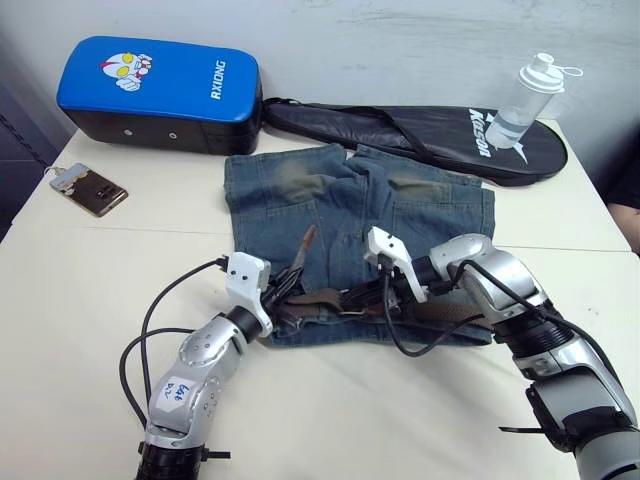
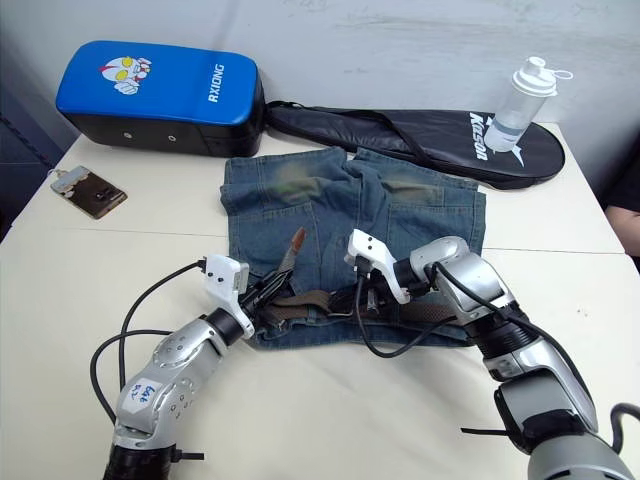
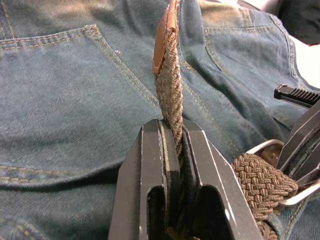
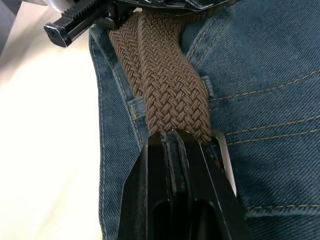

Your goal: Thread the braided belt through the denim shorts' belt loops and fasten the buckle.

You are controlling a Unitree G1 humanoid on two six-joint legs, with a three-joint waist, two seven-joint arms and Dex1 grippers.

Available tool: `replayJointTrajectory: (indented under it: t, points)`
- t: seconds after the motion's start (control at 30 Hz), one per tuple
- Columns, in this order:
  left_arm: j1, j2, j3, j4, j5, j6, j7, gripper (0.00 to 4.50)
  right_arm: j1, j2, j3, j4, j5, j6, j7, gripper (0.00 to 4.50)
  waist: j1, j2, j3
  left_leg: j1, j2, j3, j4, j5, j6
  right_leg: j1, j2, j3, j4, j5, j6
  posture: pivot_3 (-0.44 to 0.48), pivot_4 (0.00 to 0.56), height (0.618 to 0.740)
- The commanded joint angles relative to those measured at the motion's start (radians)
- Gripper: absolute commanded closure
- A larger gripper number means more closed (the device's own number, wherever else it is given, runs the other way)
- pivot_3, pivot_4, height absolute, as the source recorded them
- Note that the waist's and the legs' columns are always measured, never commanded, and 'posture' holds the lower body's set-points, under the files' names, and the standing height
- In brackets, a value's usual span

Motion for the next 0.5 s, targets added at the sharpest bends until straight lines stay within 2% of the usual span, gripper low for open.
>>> replayJointTrajectory:
  t: [0.03, 0.13, 0.3, 0.5]
  points:
    - [0.010, 0.004, -0.005, 0.001, 0.007, -0.014, -0.012, 4.50, -0.001, -0.005, 0.033, 0.009, -0.038, -0.011, -0.007, 4.46, 0.000, 0.000, 0.000, 0.000, 0.000, 0.000, 0.000, 0.000, 0.000, 0.000, 0.000, 0.000, 0.000, 0.000, 0.000, 0.000, 0.150, 0.740]
    - [0.010, 0.003, -0.006, 0.001, 0.008, -0.016, -0.012, 4.50, -0.001, 0.004, 0.036, 0.012, -0.043, -0.010, -0.015, 4.46, -0.001, 0.000, 0.000, 0.000, 0.000, 0.000, 0.000, 0.000, 0.000, 0.000, 0.000, 0.000, 0.001, 0.000, 0.000, 0.000, 0.150, 0.740]
    - [0.012, 0.002, -0.007, 0.002, 0.008, -0.016, -0.013, 4.50, -0.023, 0.000, -0.052, -0.058, 0.068, 0.105, 0.014, 4.46, -0.001, 0.000, 0.000, 0.001, 0.000, 0.000, 0.000, 0.000, 0.000, 0.000, 0.000, 0.000, 0.001, 0.000, 0.000, 0.000, 0.150, 0.740]
    - [0.009, -0.004, -0.012, 0.011, 0.010, -0.020, -0.015, 4.50, -0.035, -0.021, -0.057, -0.067, 0.049, 0.103, -0.020, 4.46, 0.000, 0.000, 0.000, 0.000, 0.000, 0.000, 0.000, 0.000, 0.000, 0.000, 0.000, 0.000, 0.000, 0.000, 0.000, 0.000, 0.150, 0.740]
